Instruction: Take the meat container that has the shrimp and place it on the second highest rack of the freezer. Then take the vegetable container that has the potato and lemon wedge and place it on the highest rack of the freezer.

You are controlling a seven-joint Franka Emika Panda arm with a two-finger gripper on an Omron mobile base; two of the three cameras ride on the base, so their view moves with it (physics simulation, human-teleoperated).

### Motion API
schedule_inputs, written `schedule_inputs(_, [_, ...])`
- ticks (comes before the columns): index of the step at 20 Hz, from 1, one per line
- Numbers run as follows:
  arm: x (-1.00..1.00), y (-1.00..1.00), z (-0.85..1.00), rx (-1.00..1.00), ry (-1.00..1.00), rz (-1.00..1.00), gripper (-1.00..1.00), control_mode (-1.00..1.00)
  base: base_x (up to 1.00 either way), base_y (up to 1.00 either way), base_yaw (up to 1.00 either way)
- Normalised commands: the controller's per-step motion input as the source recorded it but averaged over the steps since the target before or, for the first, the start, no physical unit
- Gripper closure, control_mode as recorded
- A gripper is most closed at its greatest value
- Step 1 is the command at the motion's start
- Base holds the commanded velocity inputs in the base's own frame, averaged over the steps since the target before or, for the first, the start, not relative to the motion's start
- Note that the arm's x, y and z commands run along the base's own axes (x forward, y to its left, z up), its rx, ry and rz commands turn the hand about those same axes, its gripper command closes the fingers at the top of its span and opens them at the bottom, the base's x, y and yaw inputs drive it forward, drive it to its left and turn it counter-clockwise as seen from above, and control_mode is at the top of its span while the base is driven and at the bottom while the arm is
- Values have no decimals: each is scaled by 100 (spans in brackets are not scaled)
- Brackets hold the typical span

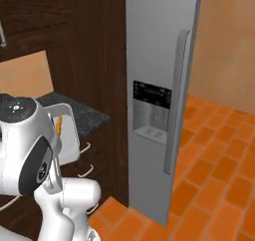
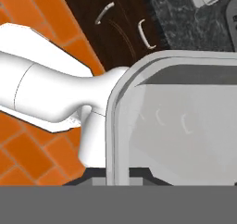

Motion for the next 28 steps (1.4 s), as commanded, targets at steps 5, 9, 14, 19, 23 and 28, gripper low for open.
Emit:
schedule_inputs(5, [0,0,0,0,0,0,100,100,-16,-24,-68])
schedule_inputs(9, [0,0,0,0,0,0,100,100,-3,-77,-48])
schedule_inputs(14, [0,0,0,0,0,0,100,100,7,-100,-28])
schedule_inputs(19, [0,0,0,0,0,0,100,100,48,-51,-22])
schedule_inputs(23, [0,0,0,0,0,0,100,100,80,-8,-21])
schedule_inputs(28, [0,0,0,0,0,0,100,100,70,-34,-18])
